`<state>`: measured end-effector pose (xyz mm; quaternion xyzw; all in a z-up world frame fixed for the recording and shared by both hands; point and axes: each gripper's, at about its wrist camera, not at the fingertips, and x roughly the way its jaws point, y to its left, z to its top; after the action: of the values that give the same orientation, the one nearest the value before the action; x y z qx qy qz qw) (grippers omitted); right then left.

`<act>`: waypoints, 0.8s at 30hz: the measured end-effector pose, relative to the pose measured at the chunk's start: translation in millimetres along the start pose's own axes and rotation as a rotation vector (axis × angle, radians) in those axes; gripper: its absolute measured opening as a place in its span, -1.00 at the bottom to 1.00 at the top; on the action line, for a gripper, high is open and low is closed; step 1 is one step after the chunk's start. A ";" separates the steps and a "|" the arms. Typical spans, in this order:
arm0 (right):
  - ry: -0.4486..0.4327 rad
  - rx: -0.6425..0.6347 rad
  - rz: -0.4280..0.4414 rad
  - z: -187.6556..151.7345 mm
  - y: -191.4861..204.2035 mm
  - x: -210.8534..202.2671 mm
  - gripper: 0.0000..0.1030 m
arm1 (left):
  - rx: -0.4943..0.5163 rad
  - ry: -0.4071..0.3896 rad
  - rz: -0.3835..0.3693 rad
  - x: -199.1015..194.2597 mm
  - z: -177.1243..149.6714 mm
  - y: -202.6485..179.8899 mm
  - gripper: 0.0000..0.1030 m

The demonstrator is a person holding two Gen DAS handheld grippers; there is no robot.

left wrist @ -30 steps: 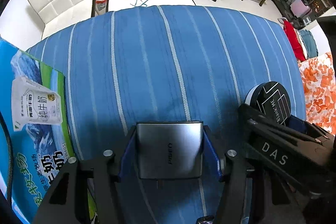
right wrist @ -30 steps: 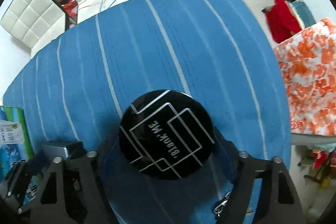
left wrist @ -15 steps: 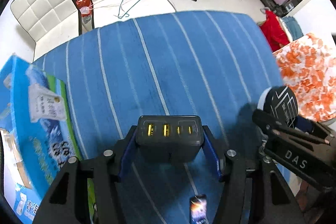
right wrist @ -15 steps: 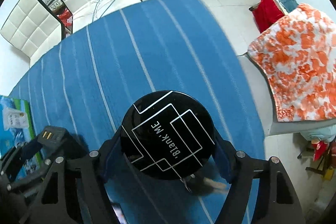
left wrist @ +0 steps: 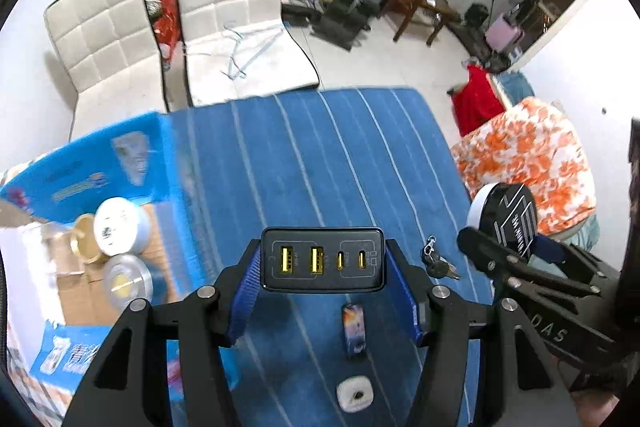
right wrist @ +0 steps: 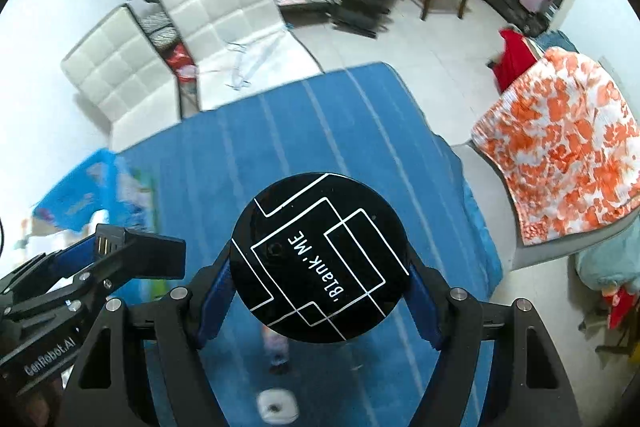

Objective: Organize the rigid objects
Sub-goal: 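Carry the grey charger and black tin into the blue box and release both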

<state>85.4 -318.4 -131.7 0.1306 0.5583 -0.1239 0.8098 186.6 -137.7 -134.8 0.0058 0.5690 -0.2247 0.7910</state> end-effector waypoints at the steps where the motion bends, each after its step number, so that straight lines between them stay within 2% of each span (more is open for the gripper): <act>1: -0.006 -0.014 0.011 -4.7 11.8 -9.2 0.50 | -0.003 -0.011 0.004 -8.0 -1.5 6.2 0.09; 6: -0.011 -0.088 0.087 -24.6 75.8 -34.1 0.50 | -0.047 -0.043 0.035 -51.1 -20.9 55.0 0.09; 11: 0.034 -0.222 0.160 -49.1 159.5 -28.6 0.50 | -0.130 -0.046 0.119 -77.3 -51.0 124.0 0.09; 17: 0.088 -0.376 0.229 -72.6 258.9 1.7 0.50 | -0.258 -0.027 0.193 -81.8 -76.3 203.1 0.09; 24: 0.137 -0.449 0.249 -86.5 332.2 34.7 0.50 | -0.318 0.000 0.209 -71.5 -90.4 261.0 0.09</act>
<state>137.1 20.6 -169.5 0.0234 0.6051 0.1126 0.7878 182.0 145.8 -166.3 -0.0602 0.5938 -0.0488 0.8009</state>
